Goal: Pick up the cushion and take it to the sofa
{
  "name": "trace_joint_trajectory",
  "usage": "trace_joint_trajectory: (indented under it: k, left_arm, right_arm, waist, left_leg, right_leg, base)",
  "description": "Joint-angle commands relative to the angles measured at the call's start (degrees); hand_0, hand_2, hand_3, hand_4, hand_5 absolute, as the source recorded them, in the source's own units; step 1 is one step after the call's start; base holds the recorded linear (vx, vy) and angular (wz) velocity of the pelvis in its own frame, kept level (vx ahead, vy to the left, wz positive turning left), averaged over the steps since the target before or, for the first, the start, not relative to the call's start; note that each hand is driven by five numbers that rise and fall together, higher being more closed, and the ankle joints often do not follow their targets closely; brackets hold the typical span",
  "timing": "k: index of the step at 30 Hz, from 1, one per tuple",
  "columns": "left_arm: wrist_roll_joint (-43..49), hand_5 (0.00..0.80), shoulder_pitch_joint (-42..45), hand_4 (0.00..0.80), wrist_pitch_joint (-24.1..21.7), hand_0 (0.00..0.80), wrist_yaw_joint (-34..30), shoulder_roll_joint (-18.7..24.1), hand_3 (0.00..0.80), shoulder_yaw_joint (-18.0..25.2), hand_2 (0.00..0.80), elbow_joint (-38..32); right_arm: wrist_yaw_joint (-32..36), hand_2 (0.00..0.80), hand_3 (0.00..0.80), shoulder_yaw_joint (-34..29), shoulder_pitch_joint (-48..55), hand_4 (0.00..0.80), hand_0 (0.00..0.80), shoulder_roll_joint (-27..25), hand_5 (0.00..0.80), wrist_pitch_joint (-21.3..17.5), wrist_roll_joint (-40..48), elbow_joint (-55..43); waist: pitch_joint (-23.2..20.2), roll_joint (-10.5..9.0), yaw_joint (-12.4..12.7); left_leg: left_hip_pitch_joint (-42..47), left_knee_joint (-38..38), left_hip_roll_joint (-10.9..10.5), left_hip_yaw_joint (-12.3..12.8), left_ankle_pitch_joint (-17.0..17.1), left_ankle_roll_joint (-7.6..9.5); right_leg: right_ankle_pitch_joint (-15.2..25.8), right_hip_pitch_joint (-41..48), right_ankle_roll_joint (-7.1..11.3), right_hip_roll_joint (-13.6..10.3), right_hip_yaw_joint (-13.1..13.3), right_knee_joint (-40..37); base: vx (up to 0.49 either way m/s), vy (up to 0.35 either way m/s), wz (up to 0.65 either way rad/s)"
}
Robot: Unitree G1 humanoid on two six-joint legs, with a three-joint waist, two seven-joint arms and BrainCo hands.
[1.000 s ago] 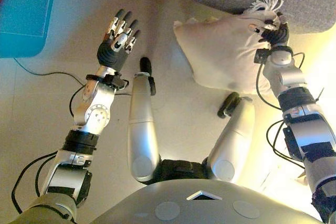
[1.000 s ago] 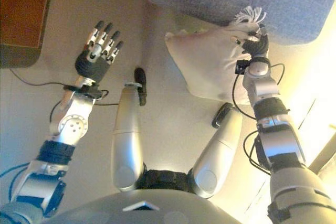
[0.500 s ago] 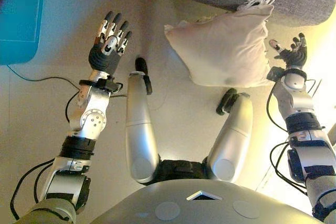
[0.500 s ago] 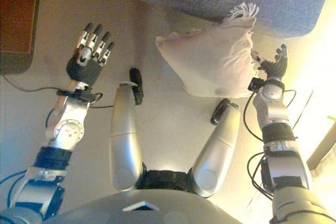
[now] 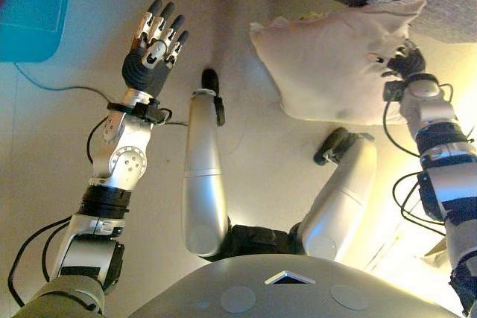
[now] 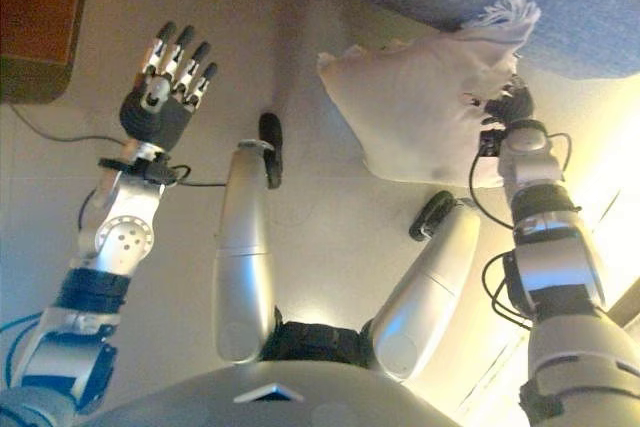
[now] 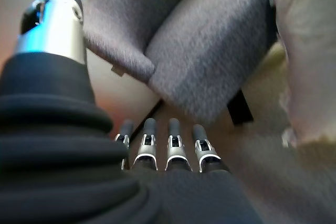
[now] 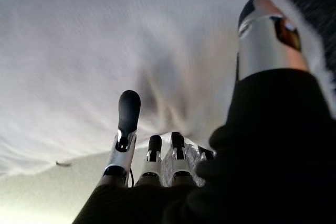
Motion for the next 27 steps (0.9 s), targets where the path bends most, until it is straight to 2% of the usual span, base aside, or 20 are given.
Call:
trace_joint_trajectory:
  k: [1, 10, 14, 18, 25, 26, 27]
  left_arm:
    - [-1.69, 0.0, -0.39, 0.0, -1.59, 0.0, -2.57, -1.27, 0.0, 0.07, 0.0, -0.09]
    - [-3.12, 0.0, 0.92, 0.0, -0.6, 0.0, -3.46, 0.03, 0.0, 0.62, 0.0, -2.82]
    - [-3.78, 0.0, 1.42, 0.0, -0.65, 0.0, -4.06, 0.44, 0.0, 0.5, 0.0, -3.45]
    - [-4.2, 0.0, 1.55, 0.0, -0.42, 0.0, -3.86, 1.28, 0.0, 0.1, 0.0, -4.33]
    - [-4.19, 0.0, 2.19, 0.0, 0.81, 0.0, -4.73, 1.32, 0.0, 1.16, 0.0, -5.17]
    - [-4.14, 0.0, 2.35, 0.0, 1.02, 0.0, -4.75, 1.3, 0.0, 1.4, 0.0, -5.28]
    - [-4.11, 0.0, 2.39, 0.0, 1.35, 0.0, -4.98, 1.26, 0.0, 1.66, 0.0, -5.21]
  right_arm:
    - [-3.07, 0.0, 0.0, -1.07, -1.81, 0.0, 0.0, -3.85, 0.0, 1.52, -1.67, 4.99]
    - [-12.97, 0.0, 0.0, -2.45, -5.41, 0.0, 0.0, -8.13, 0.0, 8.41, -0.5, 11.37]
    - [-15.36, 0.0, 0.0, -2.94, -5.45, 0.0, 0.0, -9.34, 0.0, 9.75, 0.19, 13.22]
    - [-10.31, 0.0, 0.0, -2.05, -5.71, 0.0, 0.0, -9.67, 0.0, 8.14, -0.6, 13.13]
    - [9.0, 0.0, 0.0, 4.68, -7.25, 0.0, 0.0, -8.42, 0.0, 3.71, -5.52, 8.32]
    - [11.2, 0.119, 0.119, 5.73, -7.3, 0.119, 0.119, -8.25, 0.119, 3.04, -5.67, 7.76]
    - [12.92, 0.731, 0.731, 6.96, -7.34, 0.731, 0.731, -7.92, 0.731, 2.74, -5.13, 6.95]
  waist:
    - [-3.61, 3.15, 1.52]
    - [-3.35, 4.2, 3.25]
    - [-3.16, 4.36, 3.52]
    - [-2.92, 4.34, 3.79]
    - [-2.69, 4.25, 4.11]
    - [-2.69, 4.22, 4.14]
    - [-2.73, 4.16, 4.21]
  left_leg:
    - [-0.4, 8.63, 0.87, 1.41, -10.9, 0.07]
    - [-2.25, 9.55, -0.89, 1.1, -10.49, 0.91]
    - [-2.61, 9.54, -1.19, 1.12, -10.27, 1.11]
    - [-3.15, 10.13, -1.41, 0.8, -10.23, 1.22]
    - [-4.83, 11.58, -2.14, 0.42, -10.31, 1.13]
    - [-4.97, 11.62, -2.24, 0.38, -10.28, 1.12]
    - [-5.14, 11.62, -2.35, 0.34, -10.17, 1.07]
  right_leg:
    - [10.41, -8.08, -5.37, 2.43, 1.4, -1.79]
    - [9.06, -9.36, -5.99, 2.21, 1.22, 0.65]
    - [8.97, -9.53, -6.1, 2.12, 1.03, 0.86]
    - [9.0, -9.76, -6.28, 2.1, 1.14, 1.24]
    - [7.94, -11.54, -6.78, 2.4, 2.09, 2.99]
    - [7.78, -11.77, -6.8, 2.39, 2.17, 3.21]
    - [7.66, -11.99, -6.78, 2.38, 2.28, 3.35]
  base:
    - [0.029, -0.03, 0.09]
    - [0.04, -0.036, 0.11]
    - [0.017, -0.011, 0.05]
    - [-0.001, -0.032, 0.03]
    - [0.0, 0.0, 0.0]
    - [-0.011, -0.008, 0.03]
    - [-0.008, -0.005, 0.07]
